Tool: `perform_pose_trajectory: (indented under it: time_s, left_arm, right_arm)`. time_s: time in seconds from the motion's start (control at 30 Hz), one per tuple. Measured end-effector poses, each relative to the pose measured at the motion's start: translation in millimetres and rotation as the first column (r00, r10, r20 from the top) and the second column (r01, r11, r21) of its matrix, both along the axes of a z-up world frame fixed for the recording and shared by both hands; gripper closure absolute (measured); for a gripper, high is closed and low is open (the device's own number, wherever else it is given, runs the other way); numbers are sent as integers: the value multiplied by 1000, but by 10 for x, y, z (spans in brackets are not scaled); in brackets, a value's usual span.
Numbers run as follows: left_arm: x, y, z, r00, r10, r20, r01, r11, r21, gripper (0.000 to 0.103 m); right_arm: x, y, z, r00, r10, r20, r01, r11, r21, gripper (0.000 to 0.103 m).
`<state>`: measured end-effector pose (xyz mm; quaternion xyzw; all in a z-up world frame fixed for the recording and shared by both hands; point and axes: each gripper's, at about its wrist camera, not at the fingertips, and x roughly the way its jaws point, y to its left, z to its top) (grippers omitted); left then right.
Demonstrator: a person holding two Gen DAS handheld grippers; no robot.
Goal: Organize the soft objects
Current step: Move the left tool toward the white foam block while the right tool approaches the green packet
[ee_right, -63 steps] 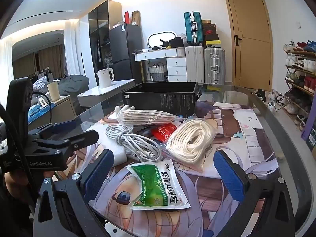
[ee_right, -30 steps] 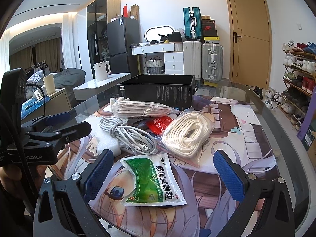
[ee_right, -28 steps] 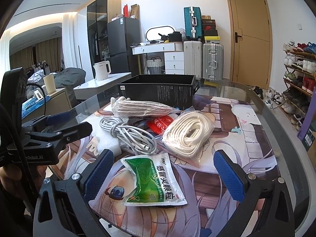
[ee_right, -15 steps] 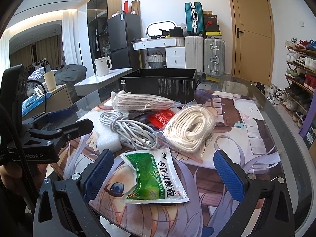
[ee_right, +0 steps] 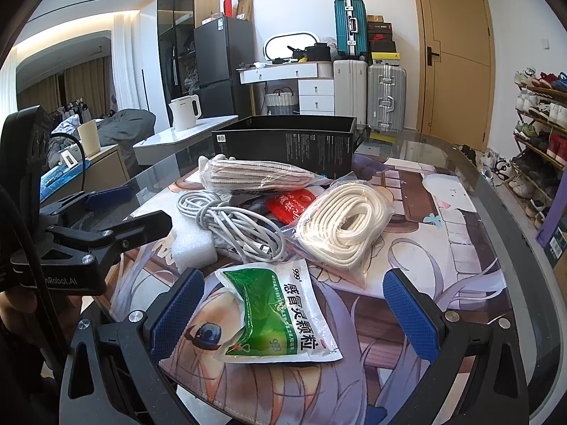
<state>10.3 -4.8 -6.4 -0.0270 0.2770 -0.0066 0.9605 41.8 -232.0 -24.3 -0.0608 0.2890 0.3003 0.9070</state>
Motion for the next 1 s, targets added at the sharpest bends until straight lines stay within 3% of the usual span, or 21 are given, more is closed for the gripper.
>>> perform_pose_trajectory:
  time_s: [0.23, 0.4, 0.7, 1.0]
  left_arm:
    - [-3, -64, -16, 1000, -13, 7, 12, 999, 30, 0]
    - [10, -54, -20, 1000, -29, 1, 29, 1000, 9, 0]
    - [65, 34, -47, 996, -65, -59, 62, 997, -37, 0]
    - [130, -17, -100, 987, -117, -107, 117, 993, -10, 0]
  right_arm:
    - [40, 10, -53, 999, 5, -41, -5, 1000, 1, 0]
    - [41, 3, -58, 999, 2, -47, -2, 1000, -3, 0]
    - [111, 37, -147, 996, -12, -91, 8, 999, -41, 0]
    - [111, 112, -206, 996, 15, -92, -21, 997, -73, 0]
